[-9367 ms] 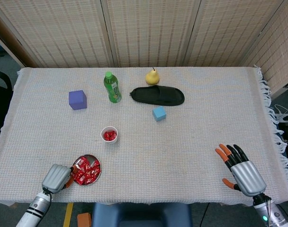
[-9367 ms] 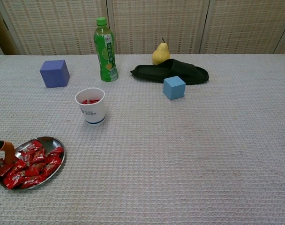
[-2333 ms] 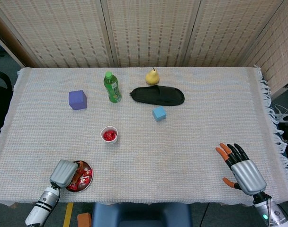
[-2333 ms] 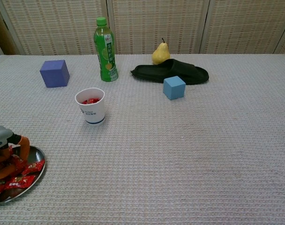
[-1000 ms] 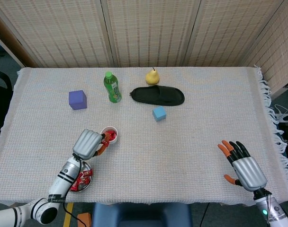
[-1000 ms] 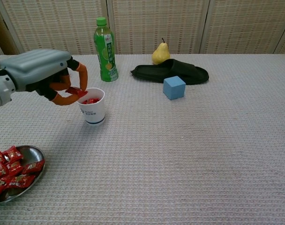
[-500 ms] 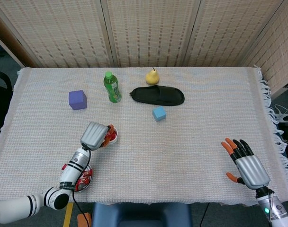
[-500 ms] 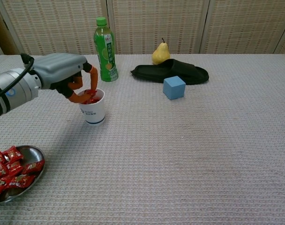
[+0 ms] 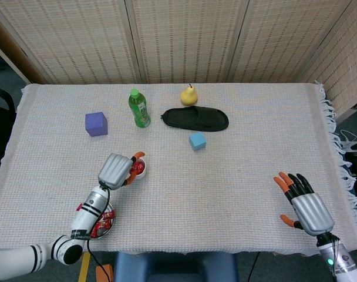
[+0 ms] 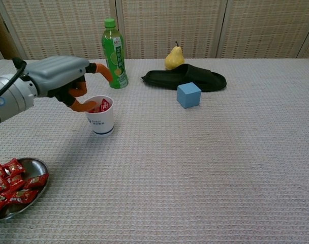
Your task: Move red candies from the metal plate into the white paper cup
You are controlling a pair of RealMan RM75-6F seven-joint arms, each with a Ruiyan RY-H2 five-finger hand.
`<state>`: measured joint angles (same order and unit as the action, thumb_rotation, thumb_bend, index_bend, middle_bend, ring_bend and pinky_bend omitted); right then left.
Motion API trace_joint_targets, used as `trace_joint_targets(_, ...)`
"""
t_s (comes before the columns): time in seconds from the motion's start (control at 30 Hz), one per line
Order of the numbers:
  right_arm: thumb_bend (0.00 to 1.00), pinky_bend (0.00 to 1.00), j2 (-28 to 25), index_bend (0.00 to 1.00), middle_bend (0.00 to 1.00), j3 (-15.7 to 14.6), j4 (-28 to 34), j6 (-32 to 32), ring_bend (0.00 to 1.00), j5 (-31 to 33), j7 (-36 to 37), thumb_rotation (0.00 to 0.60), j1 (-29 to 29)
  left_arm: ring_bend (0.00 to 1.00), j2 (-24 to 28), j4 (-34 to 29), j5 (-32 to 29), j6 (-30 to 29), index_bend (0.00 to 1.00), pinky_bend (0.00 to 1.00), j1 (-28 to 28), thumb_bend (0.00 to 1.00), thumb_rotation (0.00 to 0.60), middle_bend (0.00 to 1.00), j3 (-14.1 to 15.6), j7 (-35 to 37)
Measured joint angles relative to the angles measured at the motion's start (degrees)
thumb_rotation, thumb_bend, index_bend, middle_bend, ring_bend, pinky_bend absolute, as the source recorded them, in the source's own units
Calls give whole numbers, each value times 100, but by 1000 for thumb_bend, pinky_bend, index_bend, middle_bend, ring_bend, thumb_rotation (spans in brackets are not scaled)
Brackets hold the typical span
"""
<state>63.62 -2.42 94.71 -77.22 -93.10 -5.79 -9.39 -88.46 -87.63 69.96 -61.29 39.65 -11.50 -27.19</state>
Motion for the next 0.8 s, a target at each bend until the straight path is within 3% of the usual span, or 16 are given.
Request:
trace_joint_targets(0.23,96,0,5,0,0,-35,20,-29,0,-77,-28,600,10,1000,572,-471,626,-567,227,1000,-649,388,600,1000,621,683)
trace_joint_targets(0.53,96,0,40,0,0,-63,30,-35,0,-157,-97,600,5,1000,824,-313,961,-754,230,1000,-1374,379,600,1000,1493,1164)
trace_joint_targets(0.8,96,0,32,0,0,-76,31,-52,0,-168,-95,600,17,1000,607,91,970,-806,243,1000,-1705,374,600,1000,1689,991)
